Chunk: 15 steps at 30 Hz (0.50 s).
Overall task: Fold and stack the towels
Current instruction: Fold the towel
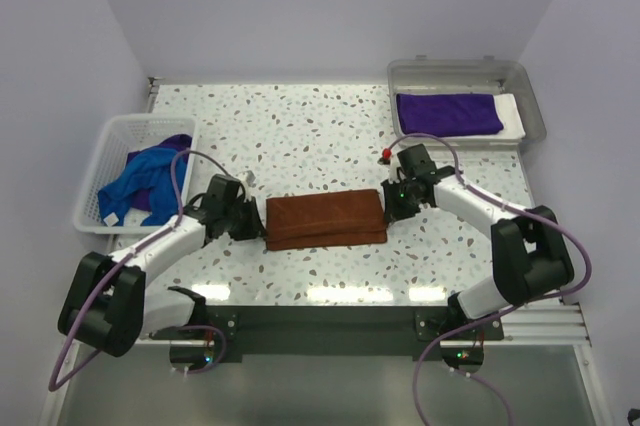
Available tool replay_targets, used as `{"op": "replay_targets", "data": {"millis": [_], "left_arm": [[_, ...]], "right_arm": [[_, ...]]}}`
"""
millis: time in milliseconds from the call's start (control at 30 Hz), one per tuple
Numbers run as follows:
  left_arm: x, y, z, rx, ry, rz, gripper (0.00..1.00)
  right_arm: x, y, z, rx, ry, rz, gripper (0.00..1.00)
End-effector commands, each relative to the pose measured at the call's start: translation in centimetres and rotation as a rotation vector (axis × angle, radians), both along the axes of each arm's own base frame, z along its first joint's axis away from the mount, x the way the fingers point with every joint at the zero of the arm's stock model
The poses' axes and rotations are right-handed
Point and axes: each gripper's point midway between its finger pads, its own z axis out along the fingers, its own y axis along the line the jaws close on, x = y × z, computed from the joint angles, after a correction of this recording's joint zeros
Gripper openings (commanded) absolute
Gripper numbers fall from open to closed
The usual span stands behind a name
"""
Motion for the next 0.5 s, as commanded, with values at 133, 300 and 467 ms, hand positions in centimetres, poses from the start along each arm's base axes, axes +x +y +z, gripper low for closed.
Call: {"op": "replay_targets", "data": {"millis": [133, 300, 467], "left_arm": [[0.6, 0.2, 2.7, 0.014, -0.074, 0.044, 0.42], [0.9, 0.1, 7.2, 0.015, -0.156, 0.062, 0.7], [2.6, -2.9, 12.2, -0.08, -0.253, 0.044, 0.71]], "right_arm": [[-0.7, 1.2, 2.8, 0.03, -0.048, 0.022, 0.34], [-0.8, 2.4, 7.0, 0.063, -0.132, 0.035, 0.38], [0.6, 4.7, 9.5, 0.153, -0.204, 0.008, 0.37]]}}
